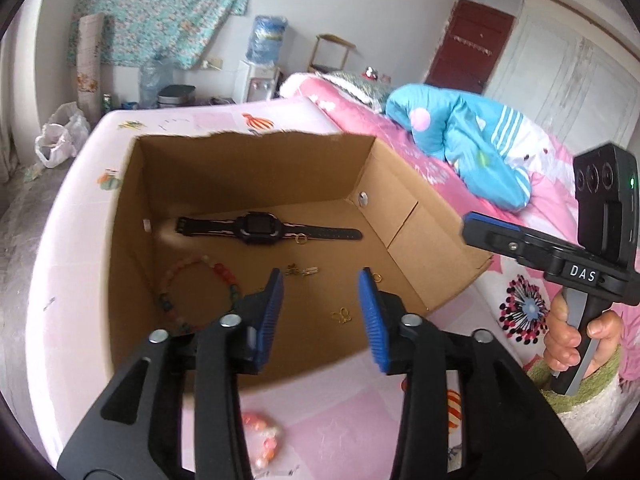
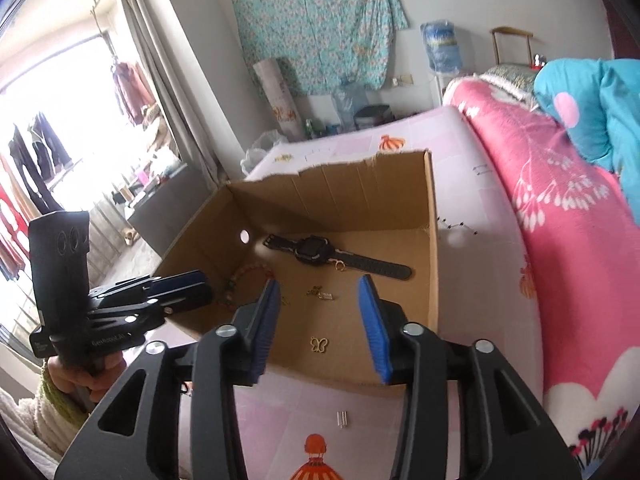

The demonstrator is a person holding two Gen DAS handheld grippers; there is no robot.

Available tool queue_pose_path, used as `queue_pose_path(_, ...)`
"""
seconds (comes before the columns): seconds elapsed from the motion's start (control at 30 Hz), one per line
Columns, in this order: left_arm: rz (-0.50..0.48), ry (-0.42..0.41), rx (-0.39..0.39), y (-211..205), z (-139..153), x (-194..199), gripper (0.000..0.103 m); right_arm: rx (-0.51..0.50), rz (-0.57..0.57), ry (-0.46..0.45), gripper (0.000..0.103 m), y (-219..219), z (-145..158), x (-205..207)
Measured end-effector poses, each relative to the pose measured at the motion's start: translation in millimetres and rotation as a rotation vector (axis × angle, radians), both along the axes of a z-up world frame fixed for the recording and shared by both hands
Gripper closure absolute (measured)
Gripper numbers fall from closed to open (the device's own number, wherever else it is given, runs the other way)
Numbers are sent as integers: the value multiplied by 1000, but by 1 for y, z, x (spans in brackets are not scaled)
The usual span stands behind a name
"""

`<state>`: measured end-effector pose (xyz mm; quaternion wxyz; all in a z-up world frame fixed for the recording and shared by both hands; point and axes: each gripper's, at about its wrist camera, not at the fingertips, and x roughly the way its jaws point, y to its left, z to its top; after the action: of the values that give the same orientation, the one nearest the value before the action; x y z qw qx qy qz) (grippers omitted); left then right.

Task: Organize jewelry
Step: 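Move the open left tool to the pink bead bracelet while the right tool approaches a silver spring charm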

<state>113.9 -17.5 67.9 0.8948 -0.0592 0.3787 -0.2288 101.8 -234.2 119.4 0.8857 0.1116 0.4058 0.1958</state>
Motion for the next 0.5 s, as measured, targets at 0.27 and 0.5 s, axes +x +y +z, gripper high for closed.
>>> queue_pose_path(0.27, 133, -5, 15, 59, 10, -54, 46, -1, -38, -79, 50, -14, 15, -57)
queue_pose_path(0.5, 154, 109, 31, 64, -31, -80, 45, 7, -70, 62, 49, -15, -27, -75)
